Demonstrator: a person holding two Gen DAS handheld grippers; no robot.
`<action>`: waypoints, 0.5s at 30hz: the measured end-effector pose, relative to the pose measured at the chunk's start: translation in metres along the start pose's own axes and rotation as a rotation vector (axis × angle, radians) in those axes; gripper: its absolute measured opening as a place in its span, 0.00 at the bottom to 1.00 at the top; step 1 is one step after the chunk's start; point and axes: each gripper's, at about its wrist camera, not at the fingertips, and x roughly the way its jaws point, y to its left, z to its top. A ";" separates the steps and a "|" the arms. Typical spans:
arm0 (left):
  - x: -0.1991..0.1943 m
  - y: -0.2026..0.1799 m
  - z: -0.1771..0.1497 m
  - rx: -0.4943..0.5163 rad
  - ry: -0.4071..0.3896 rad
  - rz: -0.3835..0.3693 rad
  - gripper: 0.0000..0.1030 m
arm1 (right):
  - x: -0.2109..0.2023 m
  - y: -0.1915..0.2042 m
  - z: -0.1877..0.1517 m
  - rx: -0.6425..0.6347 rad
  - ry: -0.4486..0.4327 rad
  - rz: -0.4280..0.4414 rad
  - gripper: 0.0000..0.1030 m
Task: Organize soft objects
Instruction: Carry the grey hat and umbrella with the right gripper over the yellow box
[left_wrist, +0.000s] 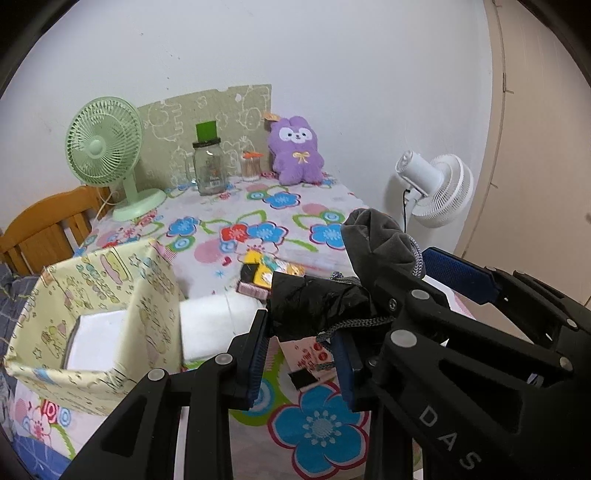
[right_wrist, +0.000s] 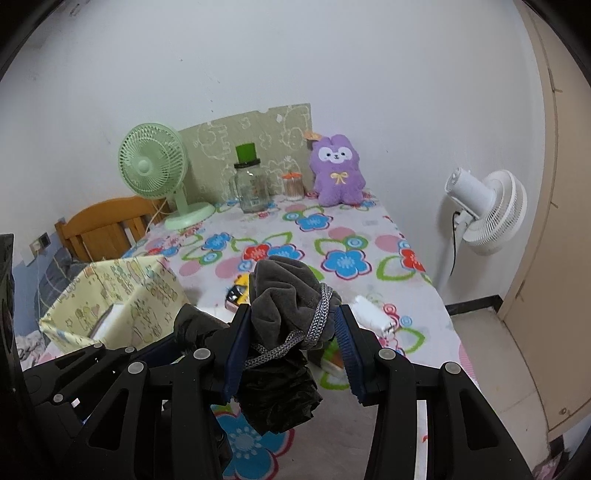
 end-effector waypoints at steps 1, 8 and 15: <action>-0.001 0.002 0.002 0.000 -0.002 0.002 0.32 | -0.001 0.002 0.003 -0.003 -0.004 0.001 0.48; -0.012 0.013 0.014 -0.001 -0.017 0.012 0.32 | -0.010 0.014 0.016 -0.013 -0.018 0.011 0.48; -0.026 0.026 0.024 -0.007 -0.048 0.032 0.32 | -0.018 0.031 0.031 -0.037 -0.041 0.020 0.48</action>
